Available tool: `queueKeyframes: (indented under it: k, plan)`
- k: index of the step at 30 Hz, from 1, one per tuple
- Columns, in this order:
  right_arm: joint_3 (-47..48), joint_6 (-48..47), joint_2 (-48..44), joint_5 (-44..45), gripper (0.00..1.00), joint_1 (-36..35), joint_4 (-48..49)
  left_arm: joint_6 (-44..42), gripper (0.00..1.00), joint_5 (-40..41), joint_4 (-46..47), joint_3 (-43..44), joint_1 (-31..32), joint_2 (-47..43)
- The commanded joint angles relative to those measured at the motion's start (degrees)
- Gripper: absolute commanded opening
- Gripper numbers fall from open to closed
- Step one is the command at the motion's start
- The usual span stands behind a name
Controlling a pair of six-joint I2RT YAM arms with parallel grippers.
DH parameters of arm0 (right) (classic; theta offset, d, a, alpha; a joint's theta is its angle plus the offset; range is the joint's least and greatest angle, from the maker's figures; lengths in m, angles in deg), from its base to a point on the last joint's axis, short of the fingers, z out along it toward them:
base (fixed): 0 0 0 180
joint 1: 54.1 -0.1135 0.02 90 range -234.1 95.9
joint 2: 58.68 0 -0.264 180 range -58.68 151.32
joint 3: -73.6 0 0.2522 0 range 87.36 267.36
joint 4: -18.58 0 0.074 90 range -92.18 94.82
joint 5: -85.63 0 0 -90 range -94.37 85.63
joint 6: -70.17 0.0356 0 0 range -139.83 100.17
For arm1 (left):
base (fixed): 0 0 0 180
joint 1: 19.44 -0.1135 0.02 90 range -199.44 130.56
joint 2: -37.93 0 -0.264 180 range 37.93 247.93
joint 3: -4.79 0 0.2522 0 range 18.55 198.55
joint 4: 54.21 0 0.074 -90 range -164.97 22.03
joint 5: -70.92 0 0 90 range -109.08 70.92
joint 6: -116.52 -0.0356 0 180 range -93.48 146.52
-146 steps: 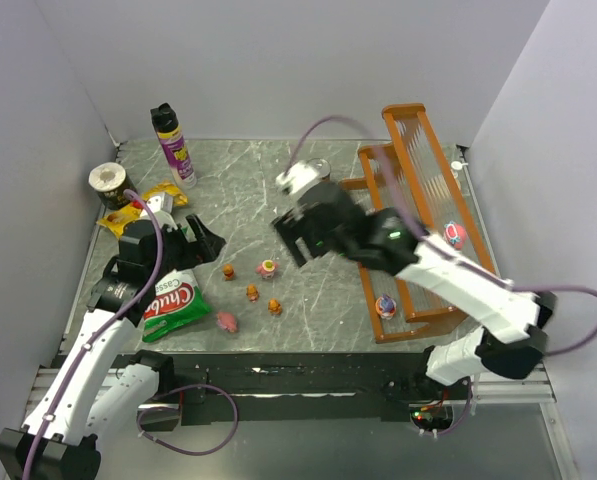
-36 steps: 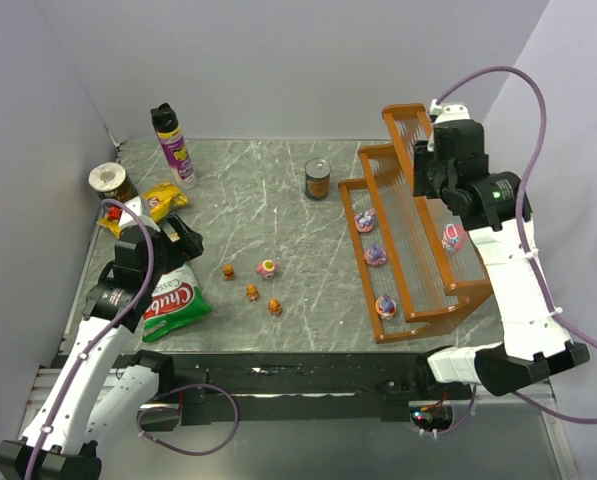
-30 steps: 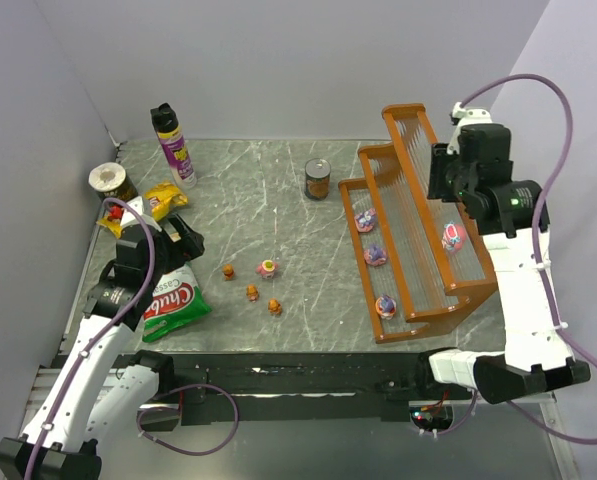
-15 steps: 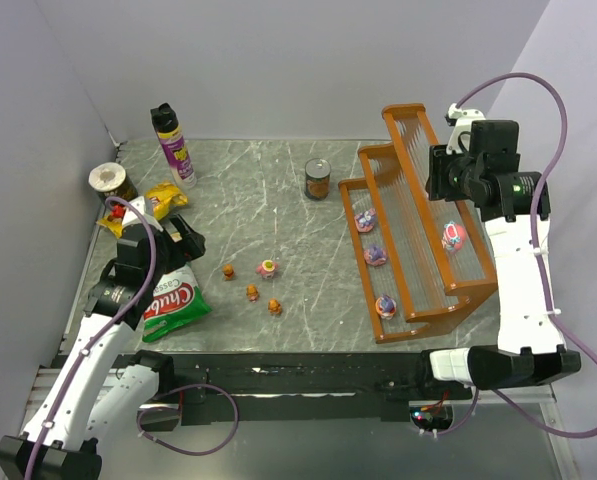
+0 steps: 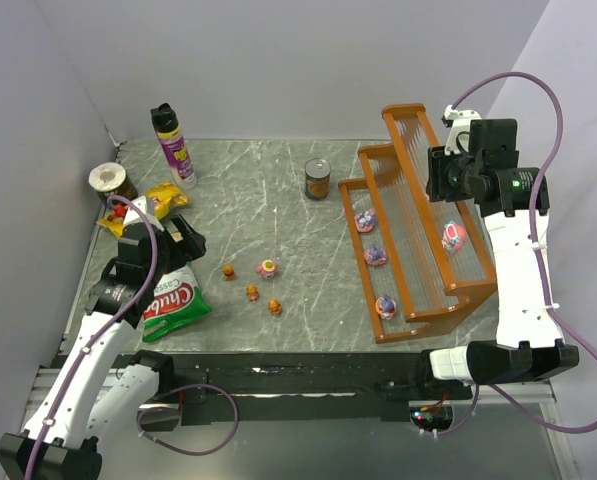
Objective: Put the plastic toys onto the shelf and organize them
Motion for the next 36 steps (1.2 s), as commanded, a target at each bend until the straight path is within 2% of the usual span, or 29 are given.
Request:
queueKeyframes:
  k: [1,12,25,36]
  plan:
    - [1.4,-0.8,-0.7,0.3,0.00,0.4,1.5,-0.7,0.97,-0.8,1.1,1.3,-0.4,0.1]
    - [0.4,-0.2,-0.2,0.2,0.01,0.4,2.3,-0.7,0.97,-1.1,1.0,1.3,-0.6,0.2]
    - [0.1,-0.2,0.1,-0.2,0.19,0.3,1.7,-0.9,0.96,-1.6,1.2,1.2,-0.8,0.6]
    - [0.2,0.1,0.9,0.4,0.23,0.3,1.3,-0.9,0.96,-2.0,1.2,1.3,-1.0,0.8]
